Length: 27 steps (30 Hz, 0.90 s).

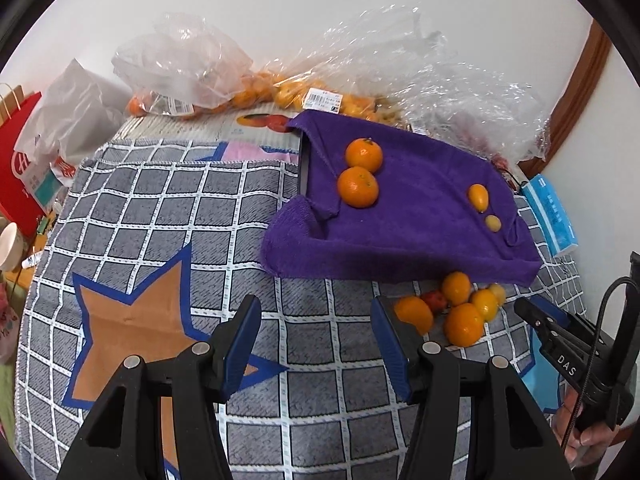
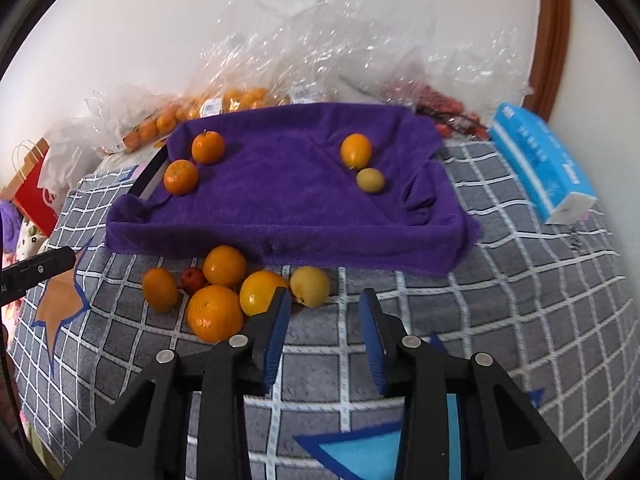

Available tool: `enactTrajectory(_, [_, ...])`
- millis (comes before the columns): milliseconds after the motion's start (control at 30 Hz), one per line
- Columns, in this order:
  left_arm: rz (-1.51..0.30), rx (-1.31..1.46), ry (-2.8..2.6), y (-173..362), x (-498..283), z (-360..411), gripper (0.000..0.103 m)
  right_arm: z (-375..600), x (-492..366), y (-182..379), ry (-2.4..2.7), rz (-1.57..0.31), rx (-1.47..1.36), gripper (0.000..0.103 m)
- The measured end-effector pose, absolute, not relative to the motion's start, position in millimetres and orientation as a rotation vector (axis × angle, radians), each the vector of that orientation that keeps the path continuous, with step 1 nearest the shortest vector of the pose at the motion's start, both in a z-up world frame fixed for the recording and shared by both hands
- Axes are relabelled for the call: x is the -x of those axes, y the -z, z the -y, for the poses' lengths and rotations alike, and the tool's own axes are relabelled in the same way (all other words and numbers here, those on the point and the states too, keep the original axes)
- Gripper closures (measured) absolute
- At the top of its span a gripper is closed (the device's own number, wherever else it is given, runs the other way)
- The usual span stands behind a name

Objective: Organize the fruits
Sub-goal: 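Withdraw both tools from the towel toward the loose fruit cluster, then grasp a large orange with the left tool while the right tool grasps a yellow fruit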

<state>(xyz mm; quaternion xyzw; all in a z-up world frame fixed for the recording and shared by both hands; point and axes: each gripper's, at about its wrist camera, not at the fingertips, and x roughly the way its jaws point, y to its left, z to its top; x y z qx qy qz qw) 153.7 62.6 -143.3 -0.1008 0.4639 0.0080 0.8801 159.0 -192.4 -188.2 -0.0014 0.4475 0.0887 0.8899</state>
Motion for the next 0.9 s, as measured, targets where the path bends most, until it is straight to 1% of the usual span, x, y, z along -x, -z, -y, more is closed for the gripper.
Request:
enactTrajectory(167, [-0.978, 0.219, -0.019, 149.6, -163.0, -67.4, 0.049, 186.9, -175.2, 201.2, -0.204, -0.954, 0.015, 0.07])
enactTrajectory(467, [-0.993, 0.241, -0.015, 157.4, -170.2, -72.9, 0.049, 189.4, -187.3, 212.7, -0.254, -0.989, -0.04, 0.07])
enactTrajectory(533, [-0.995, 0.24, -0.009, 157.7, -170.7, -71.4, 0.049, 189.3, -189.3, 215.8, -0.293, -1.012, -0.063, 0.076])
enactTrajectory(567, [-0.995, 0.237, -0.006, 157.6, -170.7, -70.8, 0.049, 189.3, -188.5, 216.2, -0.301, -1.01, -0.069, 0.077])
enactTrajectory(900, [-0.992, 0.228, 0.053, 157.5, -169.2, -56.8, 0.049, 210.5, -167.0, 204.7, -0.169, -0.981, 0.008, 0.077])
